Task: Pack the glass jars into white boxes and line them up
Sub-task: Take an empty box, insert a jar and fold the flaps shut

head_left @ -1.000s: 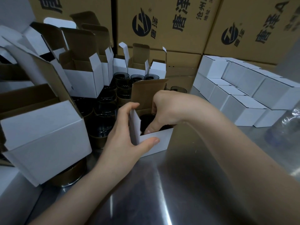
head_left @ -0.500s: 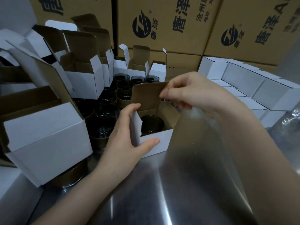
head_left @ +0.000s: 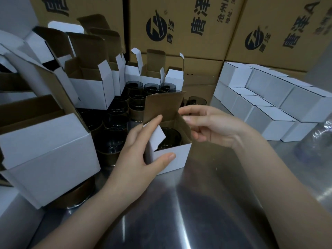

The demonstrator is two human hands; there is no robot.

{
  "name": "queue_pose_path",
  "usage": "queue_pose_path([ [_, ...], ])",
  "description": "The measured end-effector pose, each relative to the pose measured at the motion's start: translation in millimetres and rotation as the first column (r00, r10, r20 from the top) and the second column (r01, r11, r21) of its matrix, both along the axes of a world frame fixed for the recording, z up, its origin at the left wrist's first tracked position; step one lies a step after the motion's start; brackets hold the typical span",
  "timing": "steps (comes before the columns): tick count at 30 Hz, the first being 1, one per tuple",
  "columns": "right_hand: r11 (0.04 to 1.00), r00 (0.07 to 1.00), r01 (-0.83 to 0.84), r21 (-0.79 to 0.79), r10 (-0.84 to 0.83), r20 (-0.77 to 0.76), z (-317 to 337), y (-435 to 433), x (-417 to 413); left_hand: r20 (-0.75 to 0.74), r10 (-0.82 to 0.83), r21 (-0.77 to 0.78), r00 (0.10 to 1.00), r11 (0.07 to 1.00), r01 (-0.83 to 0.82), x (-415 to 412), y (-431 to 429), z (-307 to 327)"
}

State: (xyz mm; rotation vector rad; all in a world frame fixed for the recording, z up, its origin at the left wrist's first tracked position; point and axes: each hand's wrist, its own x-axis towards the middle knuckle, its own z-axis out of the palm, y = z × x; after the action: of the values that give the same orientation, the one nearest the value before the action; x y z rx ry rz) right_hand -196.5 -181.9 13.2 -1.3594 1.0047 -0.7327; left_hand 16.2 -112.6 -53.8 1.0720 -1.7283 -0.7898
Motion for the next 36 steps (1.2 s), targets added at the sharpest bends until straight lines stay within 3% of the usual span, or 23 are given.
queue_pose_path([
  [13, 0.999, 0.996, 0.027, 0.027, -0.024, -0.091, -12, -4, 10, -0.217, -0.030, 0.075, 0.976, 0.996, 0.047, -1, -7, 3],
  [19, 0.999, 0.994, -0.017, -0.052, 0.011, -0.112, -13, -2, 13, -0.414, -0.013, 0.088, 0.910, 0.995, 0.054, -3, -9, 3],
  [29, 0.990, 0.989, -0.065, -0.122, 0.048, -0.139, -14, -1, 12, -0.365, -0.119, 0.038, 0.924, 0.989, 0.142, 0, -12, 1],
  [36, 0.979, 0.961, -0.041, -0.198, -0.016, -0.277, -4, 6, 13, -0.332, -0.068, 0.044, 0.941, 0.995, 0.088, 0, -20, -9],
])
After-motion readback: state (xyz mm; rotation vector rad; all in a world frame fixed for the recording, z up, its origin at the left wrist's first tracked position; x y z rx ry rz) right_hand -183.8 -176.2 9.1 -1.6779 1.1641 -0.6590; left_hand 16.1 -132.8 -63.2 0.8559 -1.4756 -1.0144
